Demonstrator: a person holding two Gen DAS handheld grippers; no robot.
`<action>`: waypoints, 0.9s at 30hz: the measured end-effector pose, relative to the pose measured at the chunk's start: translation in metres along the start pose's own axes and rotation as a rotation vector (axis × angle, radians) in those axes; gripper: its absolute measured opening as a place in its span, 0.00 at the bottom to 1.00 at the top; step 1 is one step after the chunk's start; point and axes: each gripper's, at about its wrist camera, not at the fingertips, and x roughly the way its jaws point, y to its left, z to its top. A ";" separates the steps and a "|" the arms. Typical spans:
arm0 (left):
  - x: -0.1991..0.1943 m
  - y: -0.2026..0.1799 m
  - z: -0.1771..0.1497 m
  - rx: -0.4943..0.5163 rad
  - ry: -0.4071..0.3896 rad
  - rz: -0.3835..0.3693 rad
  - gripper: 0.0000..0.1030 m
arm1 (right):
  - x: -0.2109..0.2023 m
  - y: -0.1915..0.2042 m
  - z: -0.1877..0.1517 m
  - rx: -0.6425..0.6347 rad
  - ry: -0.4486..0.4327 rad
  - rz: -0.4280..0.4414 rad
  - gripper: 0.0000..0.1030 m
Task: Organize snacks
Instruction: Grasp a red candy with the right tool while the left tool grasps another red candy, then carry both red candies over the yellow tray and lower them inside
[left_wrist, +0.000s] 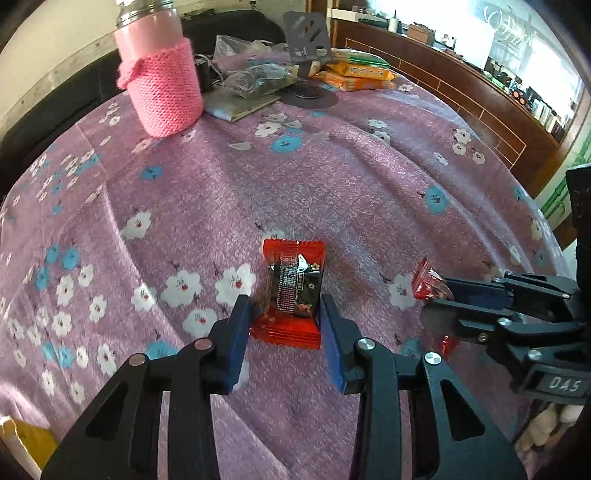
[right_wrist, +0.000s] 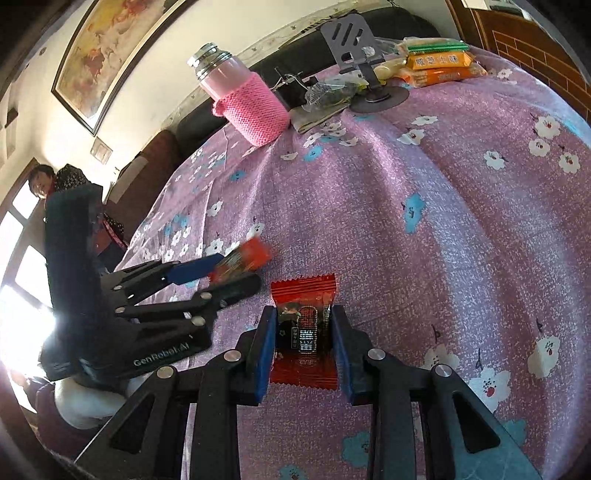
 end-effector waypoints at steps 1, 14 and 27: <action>-0.002 -0.001 -0.003 -0.007 -0.002 -0.003 0.33 | 0.000 0.002 -0.001 -0.009 -0.001 -0.007 0.30; 0.001 -0.019 -0.004 -0.043 -0.045 0.081 0.24 | 0.001 0.020 -0.008 -0.116 -0.012 -0.096 0.33; -0.055 -0.022 -0.047 -0.173 -0.101 0.109 0.23 | 0.005 0.037 -0.016 -0.230 -0.015 -0.169 0.29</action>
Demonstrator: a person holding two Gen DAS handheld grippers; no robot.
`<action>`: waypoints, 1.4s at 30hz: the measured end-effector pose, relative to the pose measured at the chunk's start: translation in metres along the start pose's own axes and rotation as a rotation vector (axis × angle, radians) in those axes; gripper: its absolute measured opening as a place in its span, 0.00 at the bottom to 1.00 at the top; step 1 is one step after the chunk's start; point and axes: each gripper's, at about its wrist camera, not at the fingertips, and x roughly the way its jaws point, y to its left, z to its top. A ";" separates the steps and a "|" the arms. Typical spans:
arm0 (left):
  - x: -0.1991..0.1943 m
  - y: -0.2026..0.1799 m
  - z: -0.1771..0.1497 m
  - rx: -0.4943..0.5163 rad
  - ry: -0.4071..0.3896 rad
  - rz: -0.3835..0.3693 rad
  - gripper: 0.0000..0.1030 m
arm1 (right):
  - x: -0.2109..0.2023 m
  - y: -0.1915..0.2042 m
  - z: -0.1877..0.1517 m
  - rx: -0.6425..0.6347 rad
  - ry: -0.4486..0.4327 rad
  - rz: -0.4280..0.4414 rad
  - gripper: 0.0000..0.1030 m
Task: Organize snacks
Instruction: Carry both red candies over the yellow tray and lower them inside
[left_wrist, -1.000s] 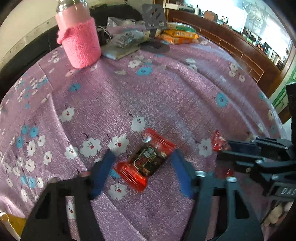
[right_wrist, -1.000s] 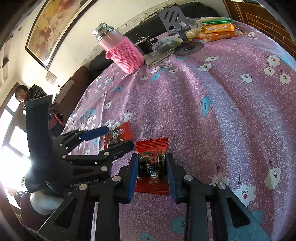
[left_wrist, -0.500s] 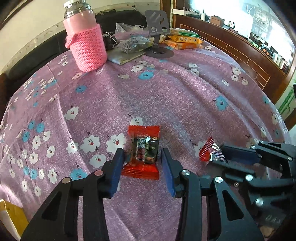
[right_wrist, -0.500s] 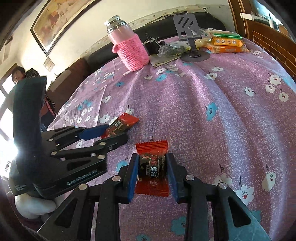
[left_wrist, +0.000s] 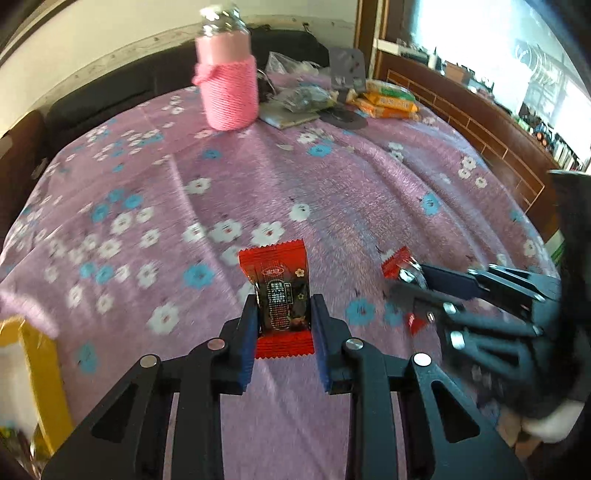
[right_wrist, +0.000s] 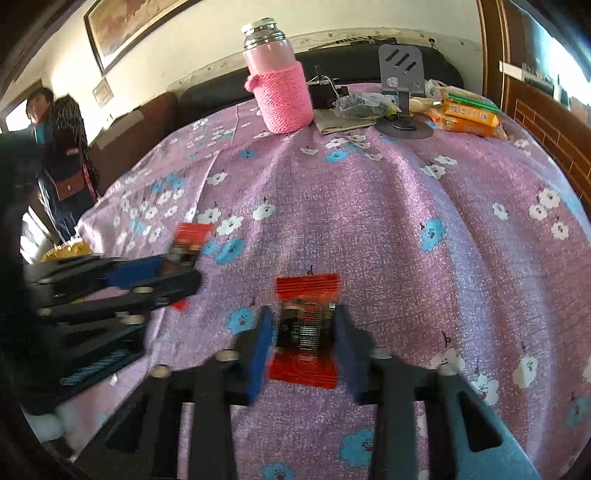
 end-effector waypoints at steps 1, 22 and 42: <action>-0.006 0.001 -0.003 -0.008 -0.008 0.001 0.23 | -0.001 -0.003 0.001 0.023 0.005 0.027 0.28; -0.202 0.053 -0.130 -0.322 -0.355 0.044 0.24 | -0.042 0.026 -0.014 0.064 -0.118 0.192 0.28; -0.249 0.133 -0.216 -0.513 -0.407 0.162 0.24 | -0.120 0.190 -0.046 -0.208 -0.114 0.443 0.28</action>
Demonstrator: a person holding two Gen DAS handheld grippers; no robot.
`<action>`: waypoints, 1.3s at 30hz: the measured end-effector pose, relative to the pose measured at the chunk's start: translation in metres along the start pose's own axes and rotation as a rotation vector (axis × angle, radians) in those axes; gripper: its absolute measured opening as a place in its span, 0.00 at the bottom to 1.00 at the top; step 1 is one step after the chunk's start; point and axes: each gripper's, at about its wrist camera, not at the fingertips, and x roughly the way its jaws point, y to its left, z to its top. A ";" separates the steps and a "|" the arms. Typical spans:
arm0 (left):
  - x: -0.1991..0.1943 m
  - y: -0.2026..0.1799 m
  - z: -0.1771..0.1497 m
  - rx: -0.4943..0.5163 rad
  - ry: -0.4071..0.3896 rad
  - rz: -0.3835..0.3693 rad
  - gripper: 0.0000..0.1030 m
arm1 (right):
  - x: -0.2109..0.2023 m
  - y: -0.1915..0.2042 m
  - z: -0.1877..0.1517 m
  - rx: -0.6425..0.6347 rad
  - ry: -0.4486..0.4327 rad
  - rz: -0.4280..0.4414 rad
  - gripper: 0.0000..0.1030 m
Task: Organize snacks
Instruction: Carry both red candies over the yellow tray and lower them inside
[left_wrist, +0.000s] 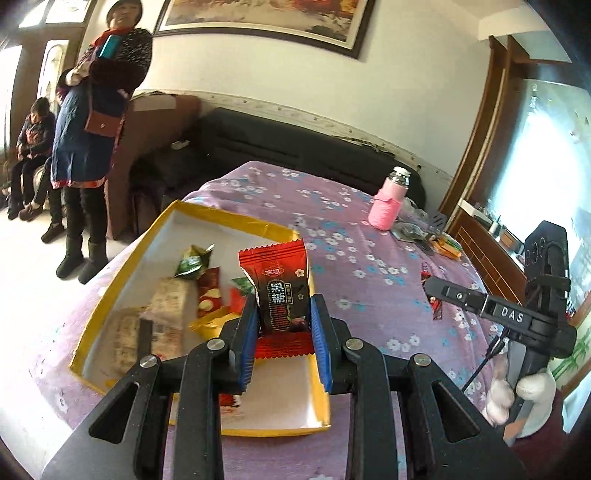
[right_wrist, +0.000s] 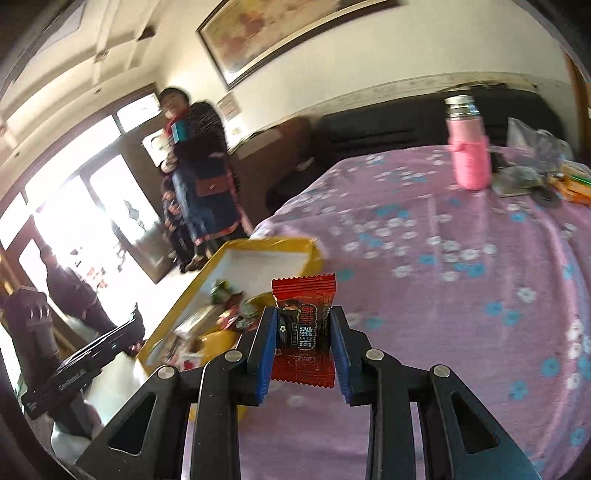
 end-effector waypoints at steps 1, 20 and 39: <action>0.001 0.004 -0.002 -0.006 0.005 0.002 0.24 | 0.004 0.007 -0.001 -0.007 0.011 0.009 0.28; 0.025 0.052 -0.025 -0.091 0.102 0.067 0.24 | 0.087 0.088 -0.050 -0.110 0.236 0.094 0.28; 0.065 0.070 -0.028 -0.125 0.221 0.126 0.24 | 0.148 0.084 -0.034 -0.148 0.319 -0.025 0.28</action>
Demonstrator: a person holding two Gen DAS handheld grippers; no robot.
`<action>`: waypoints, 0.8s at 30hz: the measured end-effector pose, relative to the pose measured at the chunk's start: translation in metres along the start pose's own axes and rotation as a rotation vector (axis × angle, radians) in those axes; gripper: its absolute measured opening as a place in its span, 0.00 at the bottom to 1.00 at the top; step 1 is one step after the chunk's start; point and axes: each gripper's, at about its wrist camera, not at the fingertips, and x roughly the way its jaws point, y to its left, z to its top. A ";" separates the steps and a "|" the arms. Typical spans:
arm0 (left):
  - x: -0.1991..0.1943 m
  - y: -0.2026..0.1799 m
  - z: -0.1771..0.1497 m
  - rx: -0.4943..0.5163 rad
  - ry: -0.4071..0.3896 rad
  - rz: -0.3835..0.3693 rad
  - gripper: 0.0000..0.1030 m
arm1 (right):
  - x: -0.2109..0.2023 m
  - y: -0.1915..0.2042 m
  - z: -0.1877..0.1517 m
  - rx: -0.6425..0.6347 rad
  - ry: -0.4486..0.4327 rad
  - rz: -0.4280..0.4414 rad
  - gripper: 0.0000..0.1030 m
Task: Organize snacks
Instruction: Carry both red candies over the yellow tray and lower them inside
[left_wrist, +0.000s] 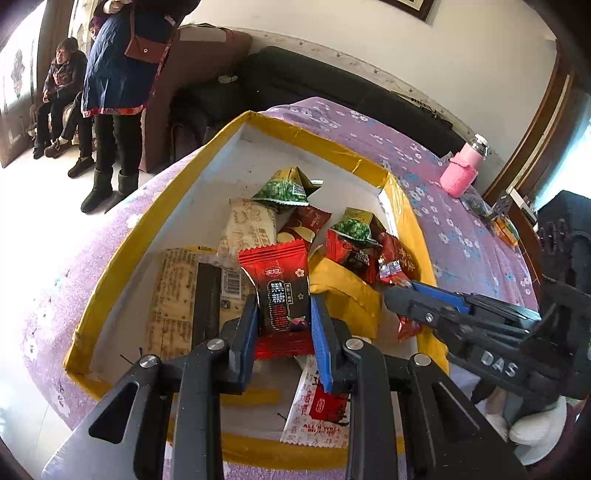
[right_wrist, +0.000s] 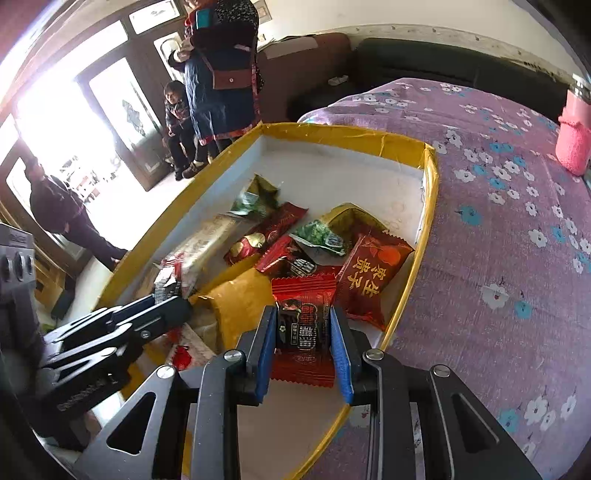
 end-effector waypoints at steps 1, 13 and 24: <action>-0.001 0.000 -0.002 0.002 0.001 0.001 0.24 | -0.002 0.003 -0.002 -0.007 0.002 0.007 0.28; -0.027 -0.022 -0.012 0.077 -0.075 0.056 0.24 | -0.025 0.043 -0.033 -0.131 -0.052 -0.030 0.29; -0.037 -0.032 -0.009 0.116 -0.134 0.101 0.24 | -0.026 0.035 -0.035 -0.112 -0.086 -0.048 0.29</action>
